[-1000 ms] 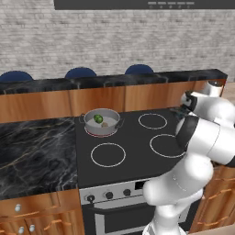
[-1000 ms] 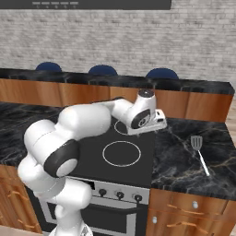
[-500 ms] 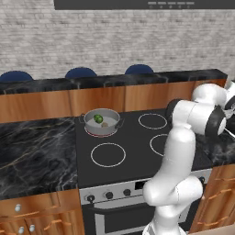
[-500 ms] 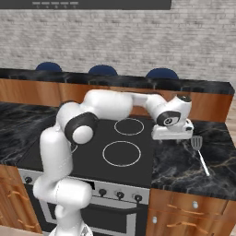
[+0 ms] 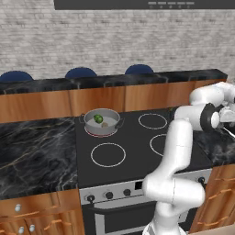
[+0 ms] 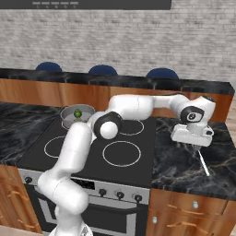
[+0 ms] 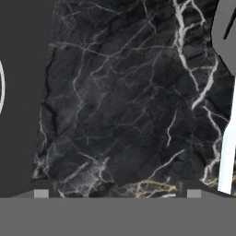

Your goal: Put the avocado and garlic in the pot. Retrieve the spatula and lightly stir the vegetables in the pot.

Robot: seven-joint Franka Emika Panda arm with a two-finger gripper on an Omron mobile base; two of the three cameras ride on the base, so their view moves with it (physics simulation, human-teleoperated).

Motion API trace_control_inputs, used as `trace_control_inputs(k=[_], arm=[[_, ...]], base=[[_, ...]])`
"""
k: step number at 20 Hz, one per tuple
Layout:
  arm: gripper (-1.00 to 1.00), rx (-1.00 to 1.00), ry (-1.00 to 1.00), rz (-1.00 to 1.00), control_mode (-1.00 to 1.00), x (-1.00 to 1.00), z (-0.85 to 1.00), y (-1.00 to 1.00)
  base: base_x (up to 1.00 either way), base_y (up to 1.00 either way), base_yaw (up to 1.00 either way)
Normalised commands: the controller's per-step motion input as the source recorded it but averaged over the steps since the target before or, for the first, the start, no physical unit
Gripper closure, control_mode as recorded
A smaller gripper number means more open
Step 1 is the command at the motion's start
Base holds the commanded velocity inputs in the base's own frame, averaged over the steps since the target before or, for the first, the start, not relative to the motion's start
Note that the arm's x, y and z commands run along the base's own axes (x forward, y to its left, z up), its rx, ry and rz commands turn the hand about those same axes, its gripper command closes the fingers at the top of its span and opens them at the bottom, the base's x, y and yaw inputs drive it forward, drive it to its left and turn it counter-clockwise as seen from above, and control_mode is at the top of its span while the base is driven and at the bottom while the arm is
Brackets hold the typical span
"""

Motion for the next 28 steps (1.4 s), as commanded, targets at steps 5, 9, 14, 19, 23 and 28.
trace_control_inputs(k=[5, 9, 14, 19, 23, 28], arm=[[-1.00, 0.00, 0.00, 0.02, -1.00, -0.05, -0.04, 0.00], [-1.00, 0.00, -0.06, 0.02, -1.00, -0.05, -0.25, -0.01], [-1.00, -0.06, -0.15, 0.02, -1.00, -0.10, -0.38, 0.00], [-1.00, -0.18, -0.19, 0.01, -1.00, 0.00, -0.33, 0.00], [-1.00, -0.27, -0.16, 0.00, -1.00, 0.00, -0.30, 0.06], [-1.00, -0.21, -0.03, -0.02, -1.00, -0.05, -0.35, 0.12]], base=[[0.00, 0.00, 0.00], [0.00, 0.00, 0.00], [0.00, 0.00, 0.00], [0.00, 0.00, 0.00], [0.00, 0.00, 0.00], [0.00, 0.00, 0.00]])
